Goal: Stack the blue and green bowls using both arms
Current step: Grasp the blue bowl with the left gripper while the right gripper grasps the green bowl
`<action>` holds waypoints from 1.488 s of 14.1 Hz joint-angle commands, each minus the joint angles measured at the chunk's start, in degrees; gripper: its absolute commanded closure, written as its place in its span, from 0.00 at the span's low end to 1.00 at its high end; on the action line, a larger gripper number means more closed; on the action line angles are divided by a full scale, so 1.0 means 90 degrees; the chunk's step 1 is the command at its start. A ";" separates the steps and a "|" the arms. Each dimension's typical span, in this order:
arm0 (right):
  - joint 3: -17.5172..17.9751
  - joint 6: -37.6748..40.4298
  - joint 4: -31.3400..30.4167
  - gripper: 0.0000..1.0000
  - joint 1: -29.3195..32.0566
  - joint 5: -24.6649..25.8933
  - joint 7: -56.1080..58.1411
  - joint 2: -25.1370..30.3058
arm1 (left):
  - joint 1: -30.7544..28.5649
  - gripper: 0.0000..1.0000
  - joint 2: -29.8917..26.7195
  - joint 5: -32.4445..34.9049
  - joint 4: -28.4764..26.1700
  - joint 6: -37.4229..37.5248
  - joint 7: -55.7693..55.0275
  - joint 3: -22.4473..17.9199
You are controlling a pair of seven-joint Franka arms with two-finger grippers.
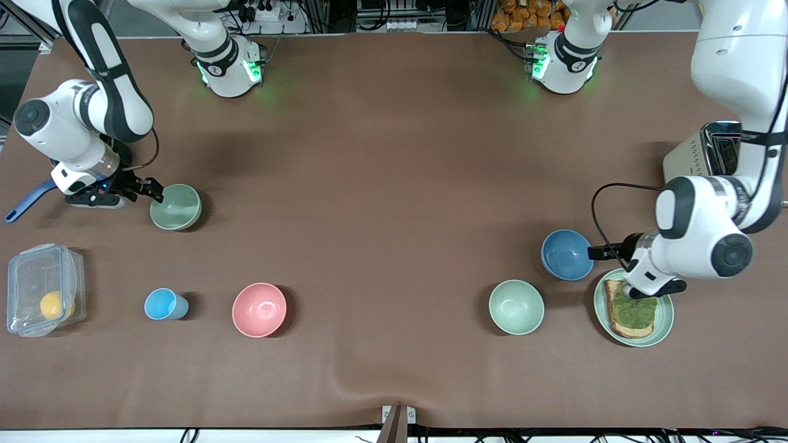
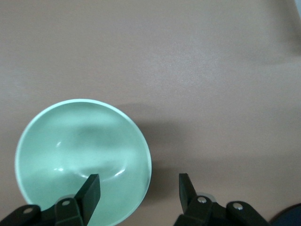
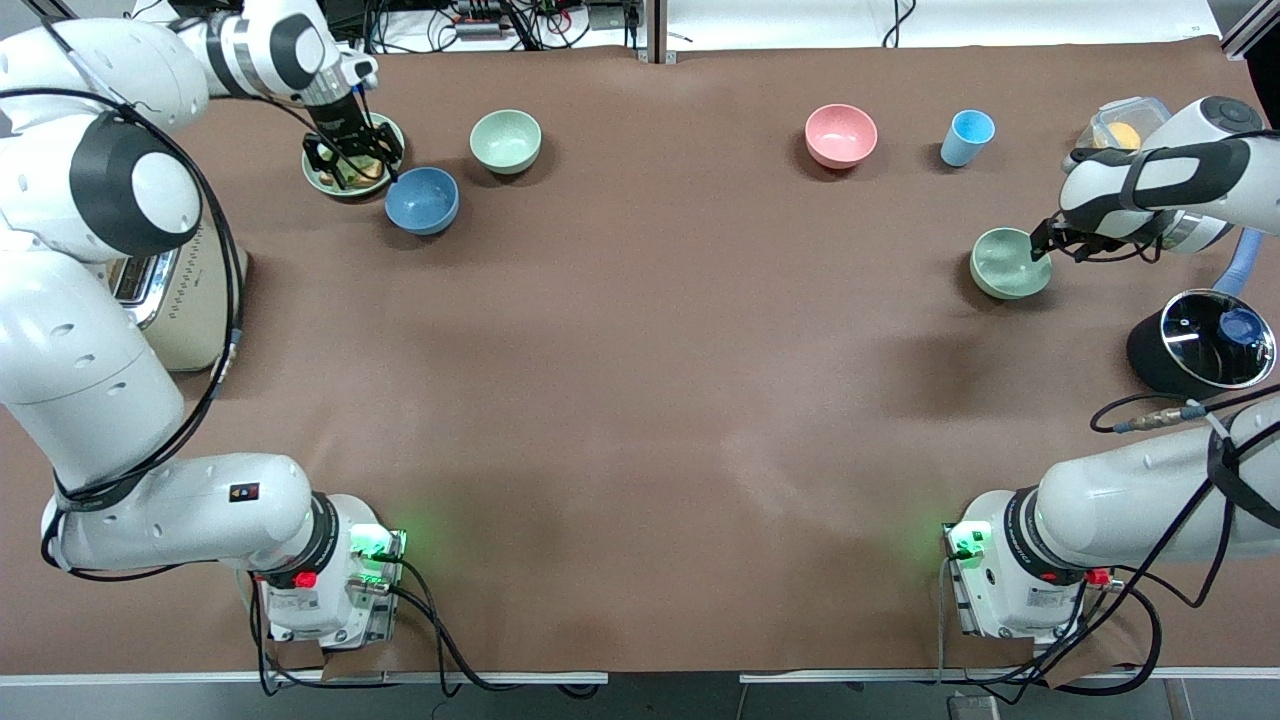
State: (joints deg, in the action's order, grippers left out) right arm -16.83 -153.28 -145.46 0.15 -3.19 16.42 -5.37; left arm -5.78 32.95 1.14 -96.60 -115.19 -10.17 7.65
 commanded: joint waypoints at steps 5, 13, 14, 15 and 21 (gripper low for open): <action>0.0063 -0.0526 -0.0019 0.50 0.0091 -0.0271 0.0109 -0.0448 | 0.0036 0.00 0.0010 0.0058 -0.0878 -0.1401 -0.0071 -0.0001; 0.0082 -0.0538 0.0029 1.00 0.0022 -0.0271 0.0041 -0.0507 | 0.0125 0.67 0.0196 0.0156 -0.0848 -0.1489 -0.0071 -0.0010; 0.0112 -0.0402 0.0058 1.00 0.0003 -0.0271 -0.0027 -0.0469 | 0.0125 0.68 0.0196 0.0156 -0.0848 -0.1489 -0.0071 -0.0010; 0.0151 -0.0091 0.0165 1.00 -0.0065 -0.0271 -0.0260 -0.0420 | 0.0125 0.71 0.0196 0.0156 -0.0848 -0.1489 -0.0081 -0.0010; 0.0697 0.2477 0.1346 1.00 -0.0456 -0.0271 -0.2594 -0.0049 | 0.0105 1.00 0.0148 0.0166 -0.0848 -0.1479 -0.0081 -0.0040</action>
State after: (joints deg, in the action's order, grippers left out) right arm -12.10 -136.59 -135.81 -3.75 -4.56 -2.57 -8.09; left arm -4.81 34.07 1.27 -104.01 -127.80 -10.11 7.74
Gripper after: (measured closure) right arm 0.956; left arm 0.890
